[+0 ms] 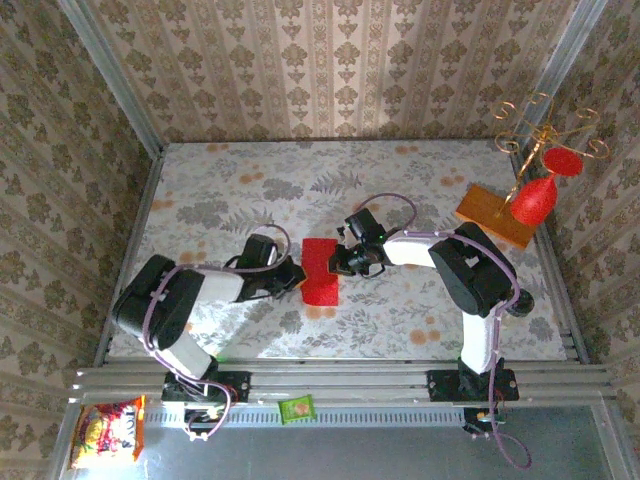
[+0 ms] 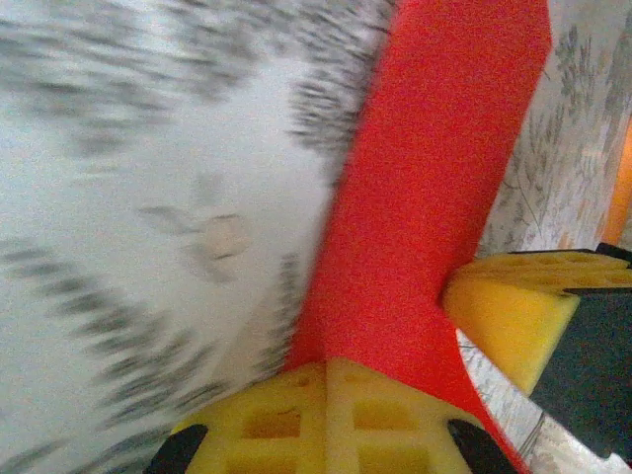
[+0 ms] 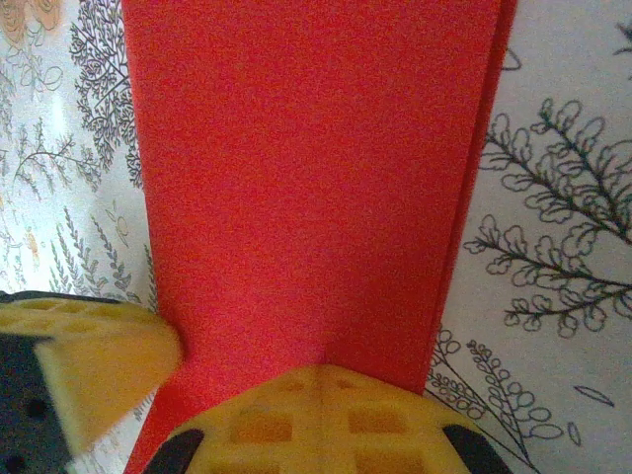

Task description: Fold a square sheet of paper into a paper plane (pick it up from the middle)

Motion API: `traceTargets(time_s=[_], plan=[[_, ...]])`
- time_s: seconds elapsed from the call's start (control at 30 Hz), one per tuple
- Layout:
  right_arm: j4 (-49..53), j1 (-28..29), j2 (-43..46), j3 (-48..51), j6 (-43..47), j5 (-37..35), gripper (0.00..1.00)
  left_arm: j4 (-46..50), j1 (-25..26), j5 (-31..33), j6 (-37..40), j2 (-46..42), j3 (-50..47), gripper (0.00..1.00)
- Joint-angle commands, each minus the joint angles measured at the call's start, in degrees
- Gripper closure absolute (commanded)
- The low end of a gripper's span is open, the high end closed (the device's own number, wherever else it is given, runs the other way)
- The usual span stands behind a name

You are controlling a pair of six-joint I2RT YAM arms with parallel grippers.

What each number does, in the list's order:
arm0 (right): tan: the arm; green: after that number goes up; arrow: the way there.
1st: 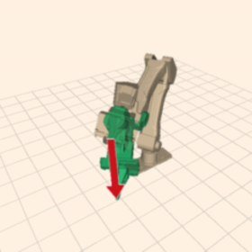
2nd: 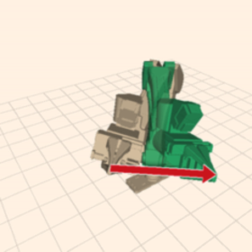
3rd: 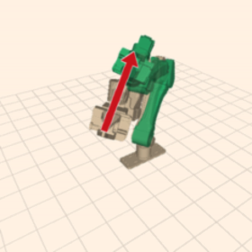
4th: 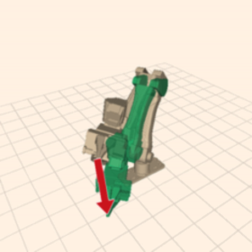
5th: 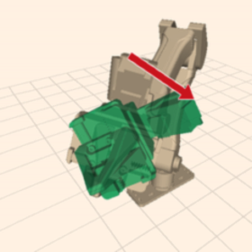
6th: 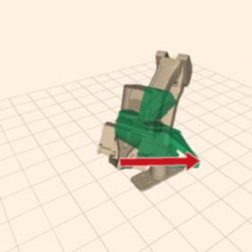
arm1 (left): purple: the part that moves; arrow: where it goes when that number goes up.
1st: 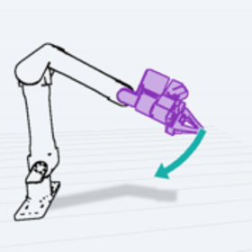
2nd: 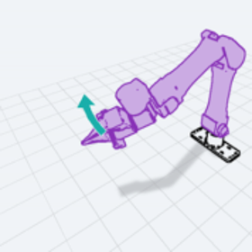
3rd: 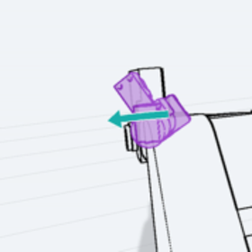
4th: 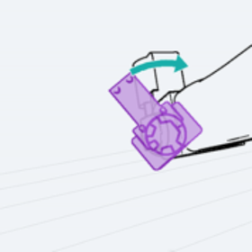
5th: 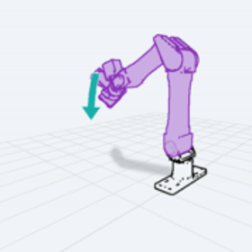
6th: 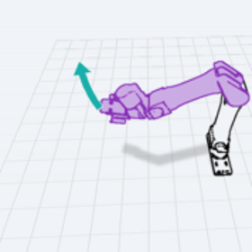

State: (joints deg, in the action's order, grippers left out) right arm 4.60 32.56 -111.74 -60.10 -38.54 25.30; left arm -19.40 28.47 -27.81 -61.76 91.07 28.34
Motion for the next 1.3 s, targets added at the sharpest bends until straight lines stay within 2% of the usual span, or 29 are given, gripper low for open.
traceTargets(time_s=[0.0, 0.1, 0.23, 0.47, 0.63, 0.73, 0.93, 1.03, 1.17, 1.27], plan=[[15.6, -1.0, -7.6, 5.2, 1.2, -14.7, 0.95, 7.3, -4.5, 2.9, 2.3, -3.9, -3.7, 1.0], [15.7, -1.1, -7.9, 5.0, 1.4, -14.7, 0.95, 8.7, -3.0, 2.7, 2.7, -8.9, -2.4, 1.0], [15.6, -1.1, -8.2, 4.8, 1.4, -14.6, 0.95, 10.0, 2.9, 5.0, 2.4, -12.4, 1.4, 1.0], [15.7, -1.0, -8.9, 4.5, 1.4, -14.4, 0.95, 8.3, 9.3, 8.8, 0.2, -5.6, 3.8, 1.0], [16.5, -1.1, -8.9, 4.1, 1.5, -14.8, 0.95, 4.1, 9.8, 7.9, -1.8, -0.4, 2.6, 1.0], [16.8, -1.1, -8.6, 4.0, 1.5, -15.4, 0.95, 5.3, 8.9, 9.5, -2.3, -0.7, 0.4, 1.0], [16.1, -1.0, -8.5, 4.6, 1.3, -15.8, 0.95, 7.9, 6.2, 13.5, -4.8, -7.6, -8.3, 1.0], [15.5, -1.0, -8.8, 5.0, 1.1, -15.6, 0.95, 10.7, 5.9, 14.4, -3.7, -12.5, -9.0, 1.0], [15.1, -1.0, -8.8, 5.0, 1.3, -15.5, 0.95, 10.7, 8.1, 14.8, -1.7, -17.9, -6.7, 1.0], [14.7, -1.0, -8.8, 5.2, 1.2, -15.4, 0.95, 9.8, 10.7, 15.8, 0.4, -18.5, -4.1, 1.0]])
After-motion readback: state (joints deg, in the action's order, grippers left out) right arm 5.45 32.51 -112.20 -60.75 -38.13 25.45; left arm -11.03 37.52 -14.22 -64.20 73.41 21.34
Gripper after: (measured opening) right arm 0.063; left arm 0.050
